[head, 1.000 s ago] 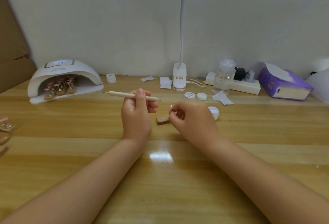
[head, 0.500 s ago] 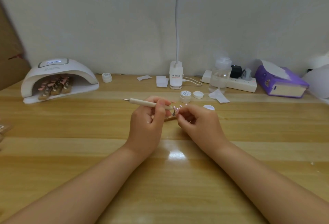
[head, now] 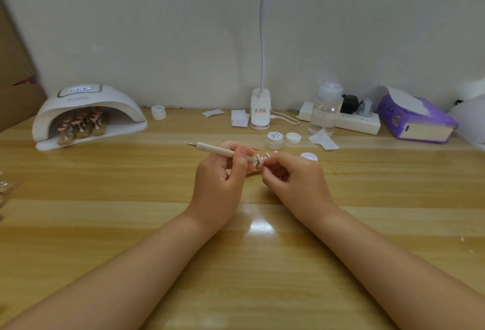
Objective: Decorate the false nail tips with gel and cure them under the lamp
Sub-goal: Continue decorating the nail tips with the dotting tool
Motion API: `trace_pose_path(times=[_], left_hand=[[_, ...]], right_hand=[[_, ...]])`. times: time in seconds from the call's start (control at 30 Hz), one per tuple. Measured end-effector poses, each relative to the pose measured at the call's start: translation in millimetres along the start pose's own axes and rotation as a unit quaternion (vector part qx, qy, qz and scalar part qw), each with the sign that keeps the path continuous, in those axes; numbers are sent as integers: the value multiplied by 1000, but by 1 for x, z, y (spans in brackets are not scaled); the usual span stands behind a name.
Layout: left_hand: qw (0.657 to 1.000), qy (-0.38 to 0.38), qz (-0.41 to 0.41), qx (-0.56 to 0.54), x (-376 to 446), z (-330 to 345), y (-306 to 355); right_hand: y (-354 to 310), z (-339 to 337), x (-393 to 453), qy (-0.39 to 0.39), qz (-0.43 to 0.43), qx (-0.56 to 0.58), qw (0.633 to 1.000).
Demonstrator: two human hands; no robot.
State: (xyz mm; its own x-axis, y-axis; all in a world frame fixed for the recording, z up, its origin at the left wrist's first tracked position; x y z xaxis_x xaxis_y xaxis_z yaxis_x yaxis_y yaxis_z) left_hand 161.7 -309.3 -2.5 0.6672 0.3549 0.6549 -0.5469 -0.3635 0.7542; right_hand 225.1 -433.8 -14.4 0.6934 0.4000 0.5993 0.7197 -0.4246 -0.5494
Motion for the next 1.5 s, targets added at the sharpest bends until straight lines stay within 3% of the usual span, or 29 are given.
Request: trace_pose_path(times=[1.5], left_hand=[[1000, 17, 3, 12, 1, -4, 0]], right_hand=[[-1, -2, 0, 20, -12, -3, 1000]])
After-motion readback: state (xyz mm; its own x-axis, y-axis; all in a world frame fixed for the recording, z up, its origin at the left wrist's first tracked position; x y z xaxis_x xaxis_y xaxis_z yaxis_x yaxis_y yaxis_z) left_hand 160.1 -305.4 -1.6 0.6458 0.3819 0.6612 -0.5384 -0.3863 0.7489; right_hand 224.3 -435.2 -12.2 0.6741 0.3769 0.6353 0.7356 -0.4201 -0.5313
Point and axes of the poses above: each hand's wrist, its own x-axis towards the middle knuckle, its own z-axis out of the palm, y = z × x, the point moved 10 cm from there along x, towards the middle knuckle, and after that the axes turned 8 degrees about -x, right-handed, at the moved point
